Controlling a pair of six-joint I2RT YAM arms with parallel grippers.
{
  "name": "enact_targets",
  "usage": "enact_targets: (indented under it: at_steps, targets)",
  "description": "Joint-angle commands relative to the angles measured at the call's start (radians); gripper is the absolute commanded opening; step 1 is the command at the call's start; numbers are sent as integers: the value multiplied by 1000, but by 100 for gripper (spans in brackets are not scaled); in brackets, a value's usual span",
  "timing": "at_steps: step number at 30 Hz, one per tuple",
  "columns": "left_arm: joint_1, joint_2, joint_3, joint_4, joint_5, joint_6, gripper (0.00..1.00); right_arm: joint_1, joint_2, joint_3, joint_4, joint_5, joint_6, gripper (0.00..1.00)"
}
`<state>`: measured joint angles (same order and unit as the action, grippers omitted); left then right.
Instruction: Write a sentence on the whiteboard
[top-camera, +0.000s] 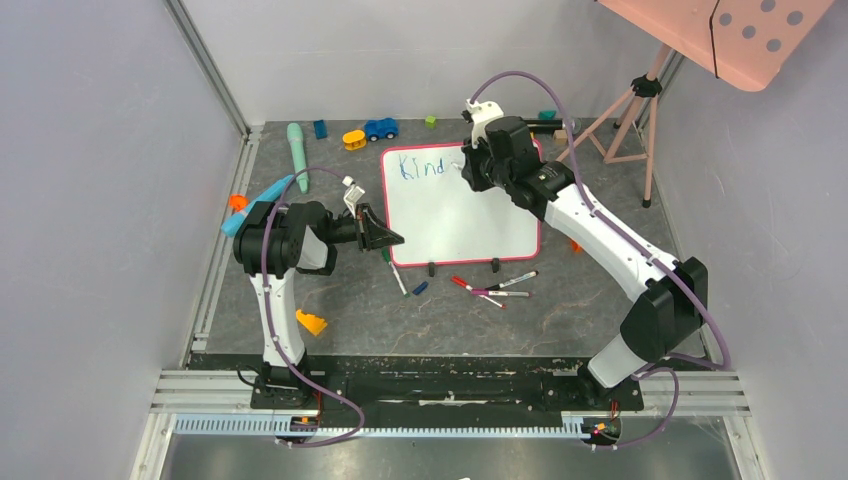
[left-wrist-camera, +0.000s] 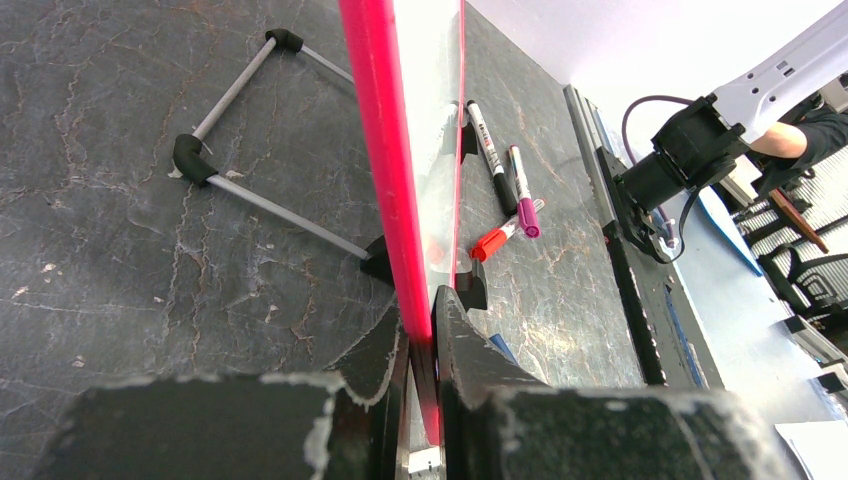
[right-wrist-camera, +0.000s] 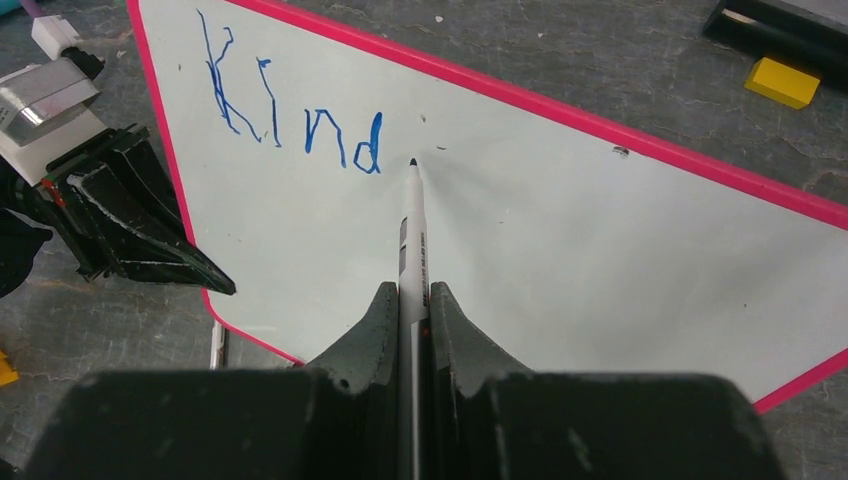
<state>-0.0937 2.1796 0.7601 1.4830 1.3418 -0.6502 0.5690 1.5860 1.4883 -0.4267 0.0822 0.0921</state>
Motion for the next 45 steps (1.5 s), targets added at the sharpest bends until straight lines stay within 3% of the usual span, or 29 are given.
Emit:
enact_targets:
  at_steps: [1, 20, 45]
  targets:
    - [-5, 22, 2, 74, 38, 123, 2, -4, -4, 17, 47, -44, -9, 0]
    - [-4, 22, 1, 74, 38, 123, 2, -4, 50, 35, 43, -30, -10, 0]
    - [-4, 22, 2, 74, 38, 123, 2, -3, 3, -71, 63, -29, 5, 0]
